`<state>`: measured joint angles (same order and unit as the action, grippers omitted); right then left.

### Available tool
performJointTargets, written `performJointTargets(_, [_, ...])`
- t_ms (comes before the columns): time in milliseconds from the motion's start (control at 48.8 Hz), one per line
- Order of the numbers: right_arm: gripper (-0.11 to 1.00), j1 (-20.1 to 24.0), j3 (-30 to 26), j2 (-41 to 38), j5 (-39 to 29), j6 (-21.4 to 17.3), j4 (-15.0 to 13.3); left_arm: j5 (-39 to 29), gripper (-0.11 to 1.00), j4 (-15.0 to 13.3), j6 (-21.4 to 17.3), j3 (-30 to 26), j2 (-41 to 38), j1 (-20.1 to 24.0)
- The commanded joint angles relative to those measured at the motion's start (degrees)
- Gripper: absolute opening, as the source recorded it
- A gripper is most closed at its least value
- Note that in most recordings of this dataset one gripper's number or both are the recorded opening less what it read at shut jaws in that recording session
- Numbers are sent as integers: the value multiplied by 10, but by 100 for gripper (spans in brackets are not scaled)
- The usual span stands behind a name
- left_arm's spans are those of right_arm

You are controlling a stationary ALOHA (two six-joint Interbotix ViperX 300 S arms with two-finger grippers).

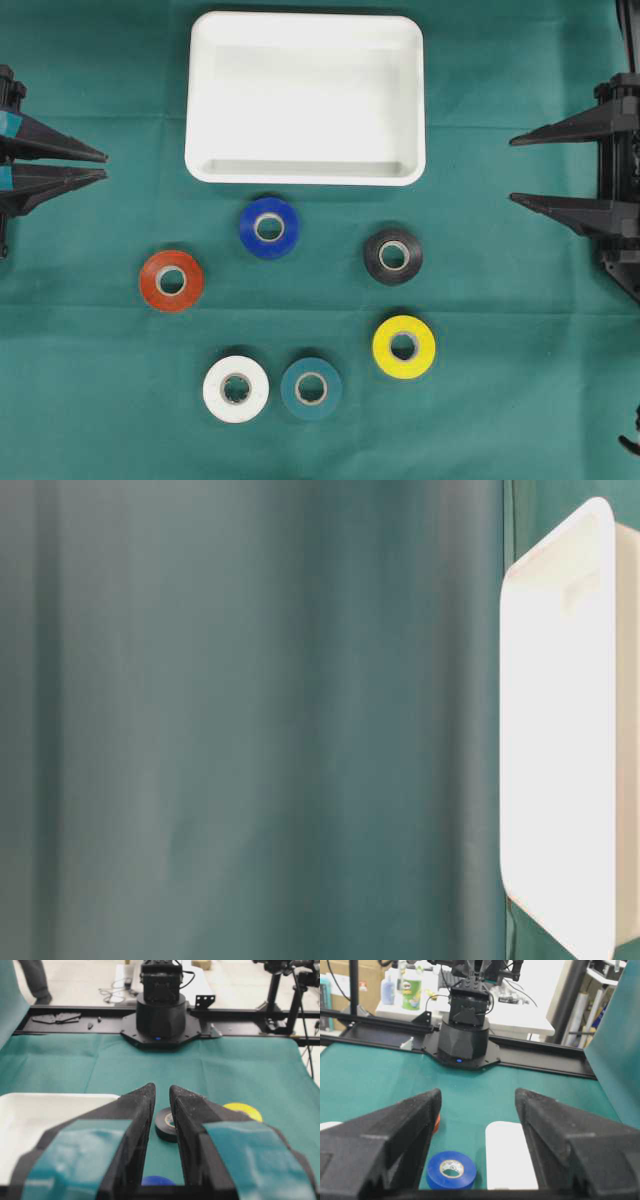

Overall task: Put the tape into the white case with the right arm.
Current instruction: 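Move the right gripper from rest toward the teal tape roll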

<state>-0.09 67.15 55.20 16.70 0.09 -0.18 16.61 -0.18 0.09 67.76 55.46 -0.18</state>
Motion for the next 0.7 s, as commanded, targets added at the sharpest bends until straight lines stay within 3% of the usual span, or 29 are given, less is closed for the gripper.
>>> performJointTargets(0, [24,0,2,-4,3,-7,3,4,24,-13,4,-1,-3,-5])
performJointTargets(41, [22,0,11,-6,2,-9,3,5,22,-13,4,1,-2,-6])
performJointTargets(164, [-1,0,28,-11,3,-21,2,7,1,-13,10,1,-2,-16])
performJointTargets(266, [-9,0,34,-17,0,-37,0,8,0,-13,11,-1,-2,-24])
performJointTargets(430, [-10,0,39,-20,0,-59,-2,4,0,-13,11,7,-2,-24])
performJointTargets(676, [-7,0,50,-18,-1,-62,-2,4,0,-14,11,13,0,-25])
